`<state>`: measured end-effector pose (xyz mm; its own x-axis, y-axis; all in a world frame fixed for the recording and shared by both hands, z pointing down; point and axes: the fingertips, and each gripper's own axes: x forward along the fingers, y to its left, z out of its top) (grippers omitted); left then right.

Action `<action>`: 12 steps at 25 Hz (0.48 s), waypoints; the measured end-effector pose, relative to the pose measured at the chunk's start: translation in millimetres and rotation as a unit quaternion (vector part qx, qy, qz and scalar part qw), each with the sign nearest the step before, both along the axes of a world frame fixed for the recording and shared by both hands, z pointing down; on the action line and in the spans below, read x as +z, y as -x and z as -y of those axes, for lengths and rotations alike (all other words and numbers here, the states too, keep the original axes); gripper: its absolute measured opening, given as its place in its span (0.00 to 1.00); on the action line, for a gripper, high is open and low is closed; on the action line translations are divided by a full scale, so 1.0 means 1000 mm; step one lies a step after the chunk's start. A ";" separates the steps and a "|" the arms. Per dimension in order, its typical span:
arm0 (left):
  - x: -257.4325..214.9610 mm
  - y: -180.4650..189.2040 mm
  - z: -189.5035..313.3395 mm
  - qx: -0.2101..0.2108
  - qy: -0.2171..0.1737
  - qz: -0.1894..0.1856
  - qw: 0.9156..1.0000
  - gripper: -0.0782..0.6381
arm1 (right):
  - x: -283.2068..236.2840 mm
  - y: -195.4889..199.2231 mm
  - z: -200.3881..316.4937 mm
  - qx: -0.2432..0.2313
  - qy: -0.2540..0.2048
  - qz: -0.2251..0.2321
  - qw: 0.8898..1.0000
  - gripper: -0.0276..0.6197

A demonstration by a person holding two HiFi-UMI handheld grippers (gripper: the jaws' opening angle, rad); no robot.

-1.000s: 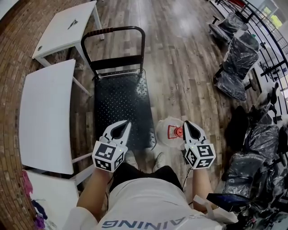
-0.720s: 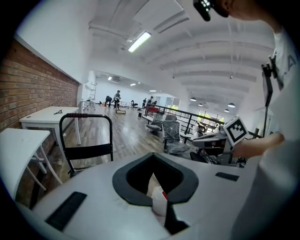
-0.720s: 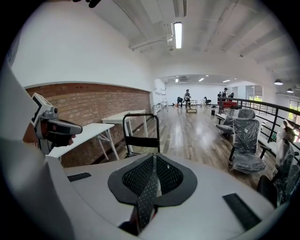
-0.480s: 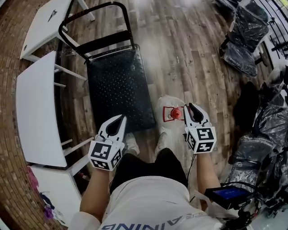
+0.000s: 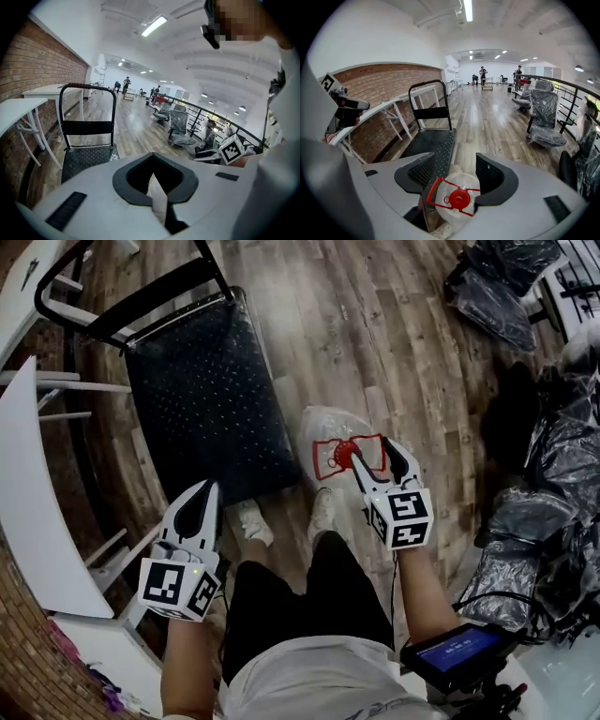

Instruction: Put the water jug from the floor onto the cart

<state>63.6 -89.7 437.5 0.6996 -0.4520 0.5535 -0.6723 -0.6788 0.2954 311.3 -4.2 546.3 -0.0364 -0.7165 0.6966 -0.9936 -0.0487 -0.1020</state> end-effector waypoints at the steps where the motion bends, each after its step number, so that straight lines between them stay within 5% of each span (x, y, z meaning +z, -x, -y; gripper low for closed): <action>1: 0.006 0.001 0.001 -0.002 0.001 0.003 1.000 0.11 | 0.011 0.000 -0.002 -0.001 0.009 0.002 1.000 0.44; 12: 0.076 0.023 -0.009 -0.032 0.056 0.021 0.998 0.11 | 0.128 0.003 -0.017 -0.044 0.087 -0.003 0.995 0.58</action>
